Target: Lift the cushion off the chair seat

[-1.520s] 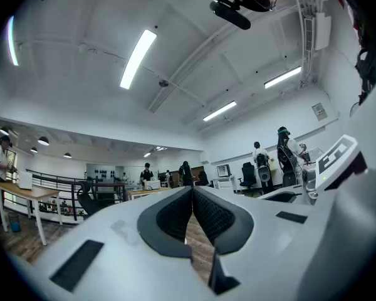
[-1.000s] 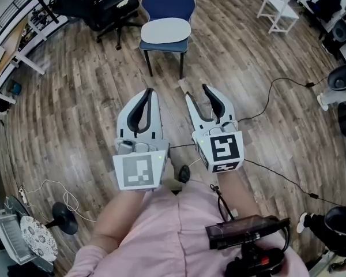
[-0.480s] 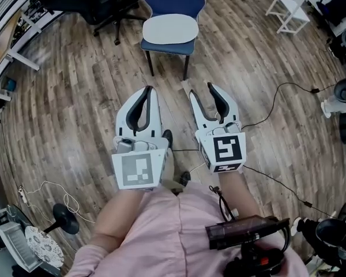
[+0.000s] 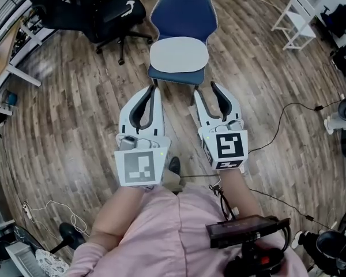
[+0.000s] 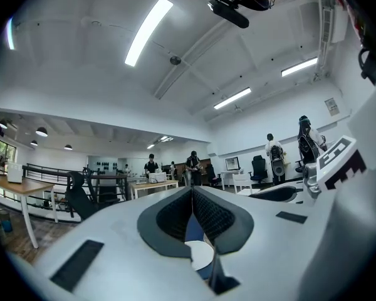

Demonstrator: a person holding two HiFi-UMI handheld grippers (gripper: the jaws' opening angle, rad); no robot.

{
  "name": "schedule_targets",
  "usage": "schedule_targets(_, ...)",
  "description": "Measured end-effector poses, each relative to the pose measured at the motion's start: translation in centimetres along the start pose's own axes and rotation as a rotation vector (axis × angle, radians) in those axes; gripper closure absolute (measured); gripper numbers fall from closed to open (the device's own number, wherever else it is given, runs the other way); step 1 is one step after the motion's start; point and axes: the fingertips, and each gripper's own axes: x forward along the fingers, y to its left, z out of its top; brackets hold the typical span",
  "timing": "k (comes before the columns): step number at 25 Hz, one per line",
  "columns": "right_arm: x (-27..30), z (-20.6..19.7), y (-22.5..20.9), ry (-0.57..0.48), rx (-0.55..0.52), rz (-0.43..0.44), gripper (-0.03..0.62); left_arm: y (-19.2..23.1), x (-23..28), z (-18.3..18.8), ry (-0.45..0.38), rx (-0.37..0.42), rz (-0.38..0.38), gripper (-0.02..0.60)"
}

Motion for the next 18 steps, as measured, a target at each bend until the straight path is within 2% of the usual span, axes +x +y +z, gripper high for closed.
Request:
schedule_targets(7,3.6,2.3,-2.2,-0.017,-0.006,-0.056,0.445,2.6,4.4,0.8,-0.006,0.017,-0.028,0.567)
schedule_targets(9,4.1,2.2,-2.8,-0.006,-0.005,-0.065,0.447,2.8,5.3,0.4,0.006,0.028,-0.029,0.568)
schedule_targets(13,5.6,1.3,-4.5,0.017,0.005,-0.080,0.450,2.2,7.4,-0.8,0.023,0.001,-0.056,0.567)
schedule_targets(16,7.4,0.2,-6.1,0.030,0.011,-0.089,0.450,2.1,9.6,-2.3,0.030,0.022,-0.067,0.567)
schedule_targets(18,8.8,-0.5,-7.3,0.039,0.016,-0.094,0.450,1.9,11.3,-3.1,0.056,-0.001,-0.066,0.568)
